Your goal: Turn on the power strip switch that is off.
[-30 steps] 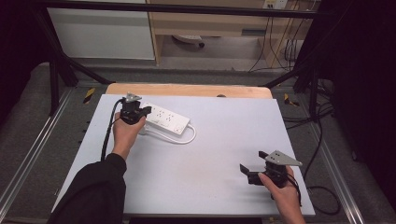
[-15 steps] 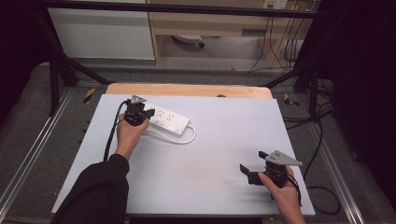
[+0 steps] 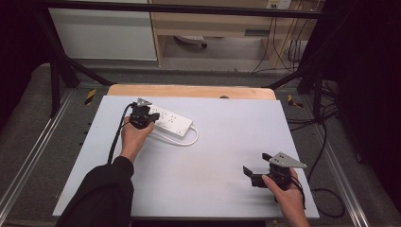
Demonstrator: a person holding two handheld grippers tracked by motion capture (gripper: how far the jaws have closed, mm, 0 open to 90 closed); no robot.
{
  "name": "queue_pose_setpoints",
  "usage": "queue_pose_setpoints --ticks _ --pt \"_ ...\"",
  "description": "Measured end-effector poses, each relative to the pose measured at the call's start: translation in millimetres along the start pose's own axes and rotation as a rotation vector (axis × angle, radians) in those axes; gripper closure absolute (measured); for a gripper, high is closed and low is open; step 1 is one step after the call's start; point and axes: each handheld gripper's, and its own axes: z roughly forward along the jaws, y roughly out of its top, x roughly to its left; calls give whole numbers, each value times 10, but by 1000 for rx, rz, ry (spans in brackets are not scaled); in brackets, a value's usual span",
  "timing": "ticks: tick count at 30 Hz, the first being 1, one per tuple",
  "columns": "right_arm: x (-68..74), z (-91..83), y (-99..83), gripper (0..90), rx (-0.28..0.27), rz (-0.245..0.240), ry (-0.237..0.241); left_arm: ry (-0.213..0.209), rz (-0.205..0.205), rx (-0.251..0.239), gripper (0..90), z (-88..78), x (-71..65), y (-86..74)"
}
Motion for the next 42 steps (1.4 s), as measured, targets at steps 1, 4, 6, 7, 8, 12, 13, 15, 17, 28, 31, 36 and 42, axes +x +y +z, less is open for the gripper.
queue_pose_setpoints --ticks 1,4,6,7,8,12,13,15,17,28,31,36,42 --pt "0 0 0 56 0 0 0 0 0 0 900 0 0 0" --pt "-3 -7 1 56 -3 2 0 5 -2 5 899 27 -8 0" --pt "-6 -7 1 56 -4 0 0 3 -4 8 900 34 -5 -1" --pt "-7 -5 1 56 -4 0 0 4 -8 9 899 41 -3 -3" --pt "-8 -4 1 56 -4 0 0 4 -7 11 899 57 -4 -5" --pt "-8 0 2 56 -3 0 2 11 1 18 900 80 -5 -4" --pt "-5 0 2 56 -2 2 2 11 -3 22 899 84 0 -8" --pt "-2 0 2 56 -3 -2 3 8 -10 25 899 90 -4 -23" --pt "0 -2 3 56 -2 0 4 5 1 32 899 98 -26 -39" --pt "-2 -5 4 56 -5 0 4 24 8 39 899 117 -30 -84" --pt "-1 -8 6 56 -6 2 4 23 12 46 900 133 -31 -93" --pt "-7 -9 6 56 -7 0 2 22 12 50 900 162 -49 -102" --pt "-8 -11 6 56 -7 0 2 27 12 45 900 174 -51 -106"
